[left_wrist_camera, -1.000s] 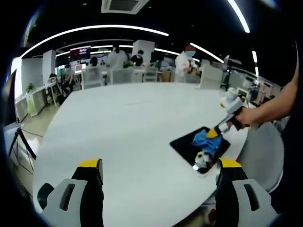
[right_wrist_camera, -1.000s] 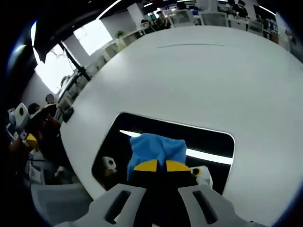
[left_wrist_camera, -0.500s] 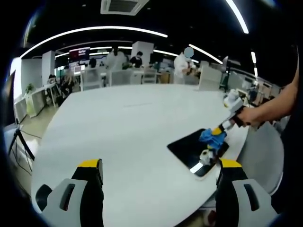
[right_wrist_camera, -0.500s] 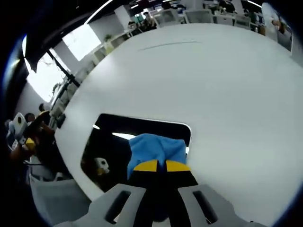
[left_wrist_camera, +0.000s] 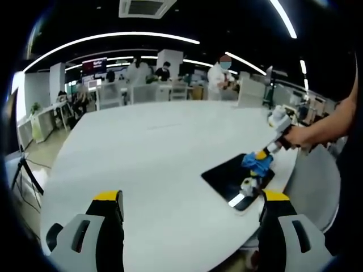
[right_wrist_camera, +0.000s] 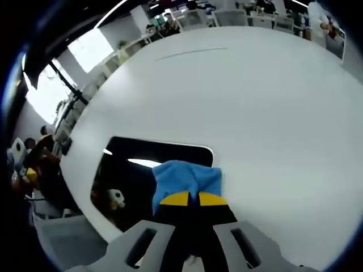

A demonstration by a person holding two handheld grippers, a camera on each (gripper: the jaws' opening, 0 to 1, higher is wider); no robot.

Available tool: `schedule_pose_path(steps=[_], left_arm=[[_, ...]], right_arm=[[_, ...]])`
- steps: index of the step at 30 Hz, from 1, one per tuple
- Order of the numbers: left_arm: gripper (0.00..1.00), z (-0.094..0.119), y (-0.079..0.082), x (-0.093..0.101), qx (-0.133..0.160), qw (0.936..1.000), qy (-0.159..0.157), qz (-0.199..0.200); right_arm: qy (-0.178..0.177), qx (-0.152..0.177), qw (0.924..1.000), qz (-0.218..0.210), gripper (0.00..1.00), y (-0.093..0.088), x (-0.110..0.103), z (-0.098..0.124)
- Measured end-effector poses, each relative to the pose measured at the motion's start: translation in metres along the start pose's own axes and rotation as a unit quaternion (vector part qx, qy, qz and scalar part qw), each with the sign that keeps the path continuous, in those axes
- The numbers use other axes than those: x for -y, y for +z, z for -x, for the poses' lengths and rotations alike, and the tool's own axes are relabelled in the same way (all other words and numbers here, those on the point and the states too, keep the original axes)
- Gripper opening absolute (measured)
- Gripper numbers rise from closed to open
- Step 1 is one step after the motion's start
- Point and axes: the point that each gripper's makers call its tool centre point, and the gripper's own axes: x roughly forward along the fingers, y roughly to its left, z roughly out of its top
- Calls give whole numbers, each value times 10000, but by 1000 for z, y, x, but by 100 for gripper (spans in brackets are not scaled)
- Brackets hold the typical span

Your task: Wipe the mirror surface with the cleaning cloth until all visible marks leave the cleaned area.

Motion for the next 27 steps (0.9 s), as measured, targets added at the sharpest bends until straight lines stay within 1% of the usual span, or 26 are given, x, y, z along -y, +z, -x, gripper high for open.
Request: schedule_pose_path(steps=[2, 6, 9, 12, 13, 15, 18, 20, 25, 27], left_arm=[[99, 1, 1, 0, 15, 10000, 10, 7], [99, 1, -4, 2, -38, 10000, 13, 8], [99, 1, -7, 8, -66, 10000, -33, 3], [100, 2, -12, 9, -110, 9999, -54, -10], [100, 4, -11, 9, -78, 10000, -30, 22], [100, 6, -5, 7, 115, 9998, 9, 132], [100, 7, -7, 3, 71, 9999, 81, 103], [100, 8, -7, 4, 104, 9998, 84, 123], [100, 10, -9, 5, 88, 9998, 93, 136], [100, 11, -11, 6, 68, 9998, 86, 137]], right_arm=[[21, -3, 10000, -30, 0, 0, -1, 0], [-30, -12, 10000, -39, 0, 0, -1, -1], [-34, 97, 9999, -92, 0, -1, -1, 0], [-91, 120, 9999, 4, 0, -4, -3, 1], [-105, 118, 9999, 44, 0, -8, -4, 2], [-120, 129, 9998, 38, 0, -15, -5, 6], [-110, 152, 9998, -49, 0, -24, -7, 11], [-115, 152, 9998, -60, 0, -29, -9, 13], [-134, 101, 9998, -46, 0, -41, -15, 18], [-155, 30, 9999, -69, 0, -47, -15, 21]])
